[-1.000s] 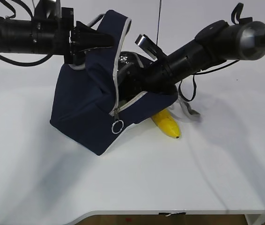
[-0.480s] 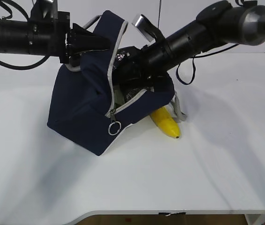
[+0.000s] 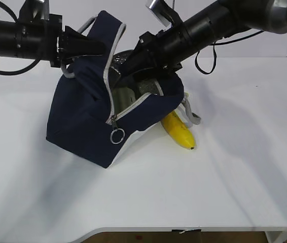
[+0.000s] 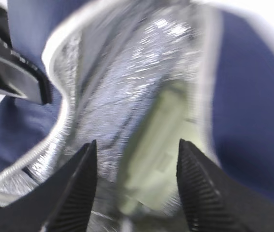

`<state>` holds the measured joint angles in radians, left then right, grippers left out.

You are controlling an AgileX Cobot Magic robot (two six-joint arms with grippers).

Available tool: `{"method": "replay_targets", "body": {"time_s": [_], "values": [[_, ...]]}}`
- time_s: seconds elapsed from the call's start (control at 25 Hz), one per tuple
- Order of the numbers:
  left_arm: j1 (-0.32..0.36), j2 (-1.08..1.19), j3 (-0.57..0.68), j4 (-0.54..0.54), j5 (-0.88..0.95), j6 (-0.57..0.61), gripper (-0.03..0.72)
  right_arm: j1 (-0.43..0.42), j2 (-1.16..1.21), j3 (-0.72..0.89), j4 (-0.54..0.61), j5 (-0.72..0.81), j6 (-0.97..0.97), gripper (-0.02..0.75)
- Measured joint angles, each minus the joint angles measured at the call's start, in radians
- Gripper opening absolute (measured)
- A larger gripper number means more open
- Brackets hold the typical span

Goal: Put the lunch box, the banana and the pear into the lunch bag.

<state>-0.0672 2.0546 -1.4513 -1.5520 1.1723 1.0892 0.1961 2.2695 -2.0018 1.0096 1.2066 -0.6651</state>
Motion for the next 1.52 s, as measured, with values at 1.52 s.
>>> {"method": "replay_targets", "body": {"time_s": [1.52], "values": [[0.091,-0.092,0.0,0.282,0.005,-0.085,-0.001,-0.14,-0.132,-0.012,-0.461,0.024,0.338,0.418]]}}
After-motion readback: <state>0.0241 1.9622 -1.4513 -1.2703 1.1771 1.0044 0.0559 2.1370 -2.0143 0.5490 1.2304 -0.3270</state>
